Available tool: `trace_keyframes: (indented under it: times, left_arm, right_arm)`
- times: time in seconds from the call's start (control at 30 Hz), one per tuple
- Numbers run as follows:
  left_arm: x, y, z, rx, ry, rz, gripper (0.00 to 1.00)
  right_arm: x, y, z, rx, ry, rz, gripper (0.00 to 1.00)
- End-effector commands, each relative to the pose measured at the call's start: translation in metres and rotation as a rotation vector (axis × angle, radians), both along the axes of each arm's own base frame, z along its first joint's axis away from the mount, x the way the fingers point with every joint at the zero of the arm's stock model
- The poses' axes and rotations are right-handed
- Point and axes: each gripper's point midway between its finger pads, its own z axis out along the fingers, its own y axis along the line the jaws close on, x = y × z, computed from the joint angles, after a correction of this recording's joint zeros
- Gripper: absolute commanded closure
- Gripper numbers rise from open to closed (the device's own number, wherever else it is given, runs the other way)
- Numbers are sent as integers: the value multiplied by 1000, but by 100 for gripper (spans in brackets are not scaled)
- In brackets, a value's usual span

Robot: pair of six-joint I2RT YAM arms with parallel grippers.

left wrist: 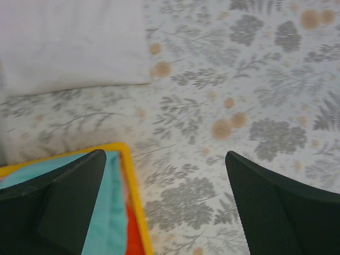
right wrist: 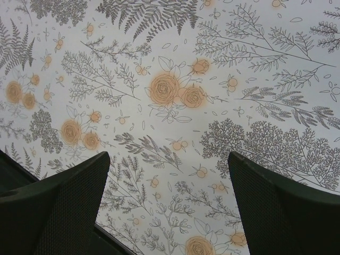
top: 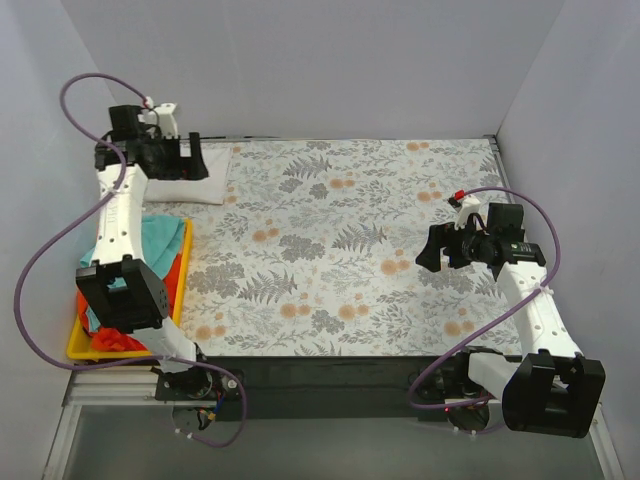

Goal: Fold and stack the t-shirts
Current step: Grab the tshirt from the pile

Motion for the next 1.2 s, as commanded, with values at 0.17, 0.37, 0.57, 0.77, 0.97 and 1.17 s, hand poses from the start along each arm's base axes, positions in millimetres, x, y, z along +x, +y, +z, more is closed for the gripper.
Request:
trace_keyframes:
  times: [0.17, 0.37, 0.57, 0.77, 0.97, 1.17]
  left_arm:
    - [-69, 171, -23, 318, 181, 202, 4]
    - [-94, 189, -78, 327, 317, 217, 4]
    - [-105, 173, -117, 250, 367, 188, 4]
    - [-91, 171, -94, 225, 300, 203, 57]
    - [-62, 169, 5, 244, 43, 226, 100]
    - [-31, 84, 124, 160, -285, 16, 100]
  right_arm:
    - [2, 9, -2, 56, -1, 44, 2]
    - [6, 11, -5, 73, 27, 55, 2]
    - [7, 13, -8, 85, 49, 62, 2]
    - [6, 14, -7, 84, 39, 70, 2]
    - [6, 15, -5, 92, 34, 77, 2]
    - [8, 16, -1, 97, 23, 79, 2]
